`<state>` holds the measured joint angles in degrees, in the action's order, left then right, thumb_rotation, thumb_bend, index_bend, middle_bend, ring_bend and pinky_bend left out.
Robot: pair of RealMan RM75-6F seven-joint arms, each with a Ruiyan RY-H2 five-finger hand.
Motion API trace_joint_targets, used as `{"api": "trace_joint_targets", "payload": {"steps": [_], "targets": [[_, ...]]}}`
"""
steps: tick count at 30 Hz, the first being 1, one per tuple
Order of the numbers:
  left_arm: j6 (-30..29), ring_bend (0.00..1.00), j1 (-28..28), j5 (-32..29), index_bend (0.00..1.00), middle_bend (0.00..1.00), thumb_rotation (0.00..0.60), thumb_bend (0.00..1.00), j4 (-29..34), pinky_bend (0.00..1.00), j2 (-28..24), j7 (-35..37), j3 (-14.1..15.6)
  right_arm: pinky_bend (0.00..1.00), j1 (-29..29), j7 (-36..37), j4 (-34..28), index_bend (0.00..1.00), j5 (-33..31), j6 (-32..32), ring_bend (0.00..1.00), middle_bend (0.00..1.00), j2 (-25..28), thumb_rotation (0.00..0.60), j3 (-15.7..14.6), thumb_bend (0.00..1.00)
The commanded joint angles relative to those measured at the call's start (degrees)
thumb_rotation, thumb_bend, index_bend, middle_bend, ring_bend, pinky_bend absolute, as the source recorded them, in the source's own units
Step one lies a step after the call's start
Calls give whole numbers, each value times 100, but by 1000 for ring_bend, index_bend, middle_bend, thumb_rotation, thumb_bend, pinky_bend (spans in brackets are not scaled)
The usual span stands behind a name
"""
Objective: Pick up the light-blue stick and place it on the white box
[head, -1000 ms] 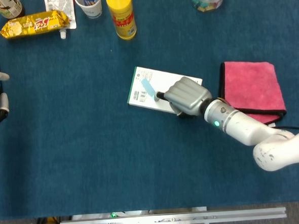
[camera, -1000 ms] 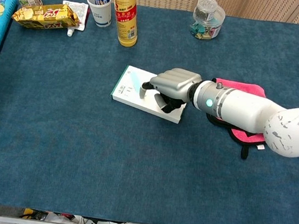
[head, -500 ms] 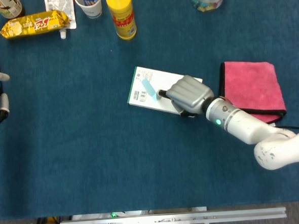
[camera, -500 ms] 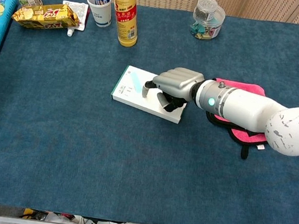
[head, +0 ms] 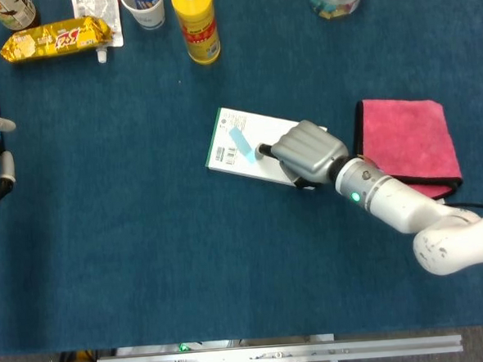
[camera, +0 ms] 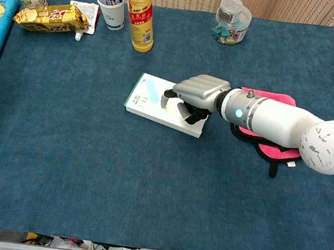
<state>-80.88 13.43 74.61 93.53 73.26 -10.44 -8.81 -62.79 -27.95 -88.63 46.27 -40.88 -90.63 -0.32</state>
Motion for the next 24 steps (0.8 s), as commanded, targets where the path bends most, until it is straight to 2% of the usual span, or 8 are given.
{"api": "trace_joint_targets", "payload": {"steps": [1, 5, 9, 10, 14, 16, 19, 24], "targets": [[-6, 550, -5, -23, 346, 553, 600, 484, 1, 793, 0, -10, -10, 1000, 8, 8, -41, 254, 23, -41, 1000, 1000, 5, 600, 16, 1000], [3, 543, -2, -73, 346, 551, 600, 484, -14, 792, -6, 10, -45, 1000, 114, 73, -239, 254, 215, -262, 1000, 1000, 139, 600, 65, 1000], [36, 518, -4, -95, 337, 527, 600, 484, -64, 787, -42, 75, -53, 1000, 438, 186, -756, 244, 678, -871, 1000, 1000, 559, 600, 80, 998], [50, 507, -8, -103, 335, 518, 600, 484, -74, 780, -55, 107, -51, 1000, 545, 227, -887, 237, 797, -1051, 1000, 1000, 683, 600, 73, 962], [131, 437, -36, -161, 327, 460, 600, 484, -156, 685, -102, 307, -43, 1000, 1124, 394, -1489, 229, 1164, -1928, 1000, 1000, 1324, 600, -14, 473], [172, 412, -53, -188, 320, 440, 600, 481, -260, 641, -101, 397, -26, 979, 1458, 409, -1759, 229, 1298, -2393, 988, 970, 1694, 600, -106, 349], [190, 375, -93, -194, 308, 419, 600, 442, -460, 584, -66, 595, -6, 894, 1971, 427, -2047, 229, 1414, -3052, 870, 819, 2151, 600, -249, 288], [134, 345, -163, -132, 305, 393, 600, 396, -871, 527, 42, 1063, -17, 720, 2788, 642, -2216, 229, 1520, -3945, 538, 530, 2684, 600, -384, 240]]}}
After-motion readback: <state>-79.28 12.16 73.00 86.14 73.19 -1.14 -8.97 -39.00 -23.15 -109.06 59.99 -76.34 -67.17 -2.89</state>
